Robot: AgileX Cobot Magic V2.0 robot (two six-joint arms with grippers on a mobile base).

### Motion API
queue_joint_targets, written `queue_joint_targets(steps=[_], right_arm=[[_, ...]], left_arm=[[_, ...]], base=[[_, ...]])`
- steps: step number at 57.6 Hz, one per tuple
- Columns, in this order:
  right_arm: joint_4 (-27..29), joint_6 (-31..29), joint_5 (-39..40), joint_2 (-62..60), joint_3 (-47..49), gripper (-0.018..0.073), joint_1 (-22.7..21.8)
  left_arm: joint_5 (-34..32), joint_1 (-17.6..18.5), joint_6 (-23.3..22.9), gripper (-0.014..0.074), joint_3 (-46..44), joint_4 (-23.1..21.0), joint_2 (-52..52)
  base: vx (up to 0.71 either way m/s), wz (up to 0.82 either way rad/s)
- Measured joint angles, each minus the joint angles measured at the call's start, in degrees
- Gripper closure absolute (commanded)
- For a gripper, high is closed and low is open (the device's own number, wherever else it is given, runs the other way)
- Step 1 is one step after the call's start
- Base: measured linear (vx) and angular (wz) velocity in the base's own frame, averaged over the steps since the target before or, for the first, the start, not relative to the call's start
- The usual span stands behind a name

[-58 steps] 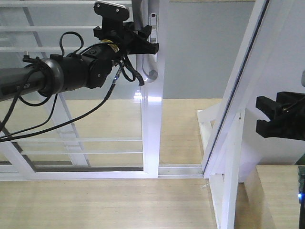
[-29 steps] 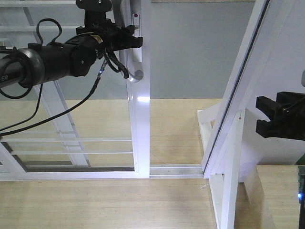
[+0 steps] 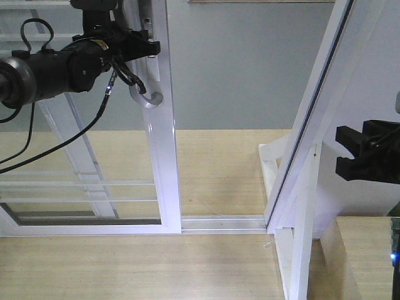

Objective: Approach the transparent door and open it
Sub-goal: 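Slide the door panel further with the left gripper, away from the right arm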

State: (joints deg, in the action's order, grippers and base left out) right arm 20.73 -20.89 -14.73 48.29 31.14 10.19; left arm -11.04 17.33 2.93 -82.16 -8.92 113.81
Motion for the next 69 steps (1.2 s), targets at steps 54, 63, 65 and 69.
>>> queue_joint_targets(steps=[54,63,65,69], right_arm=[[0.0,-0.11,-0.04,0.0,0.0,0.0226,0.0],[0.0,-0.15,-0.04,0.0,0.0,0.0226,0.0],[0.0,-0.15,-0.04,0.0,0.0,0.0226,0.0],[0.0,-0.15,-0.06,0.0,0.0,0.0226,0.0]], left_arm=[[-10.73,-11.07,3.88,0.0216,24.44,-1.04,-14.45],[-11.07,-11.87,3.88,0.0216,25.34,-1.19,-15.34],[-11.07,-11.87,3.88,0.0216,25.34,-1.19,-15.63],[-11.07,-11.76,3.88,0.0216,25.34,-1.19,-16.48]], base=[[0.0,0.0],[0.0,0.0],[0.0,0.0],[0.0,0.0]])
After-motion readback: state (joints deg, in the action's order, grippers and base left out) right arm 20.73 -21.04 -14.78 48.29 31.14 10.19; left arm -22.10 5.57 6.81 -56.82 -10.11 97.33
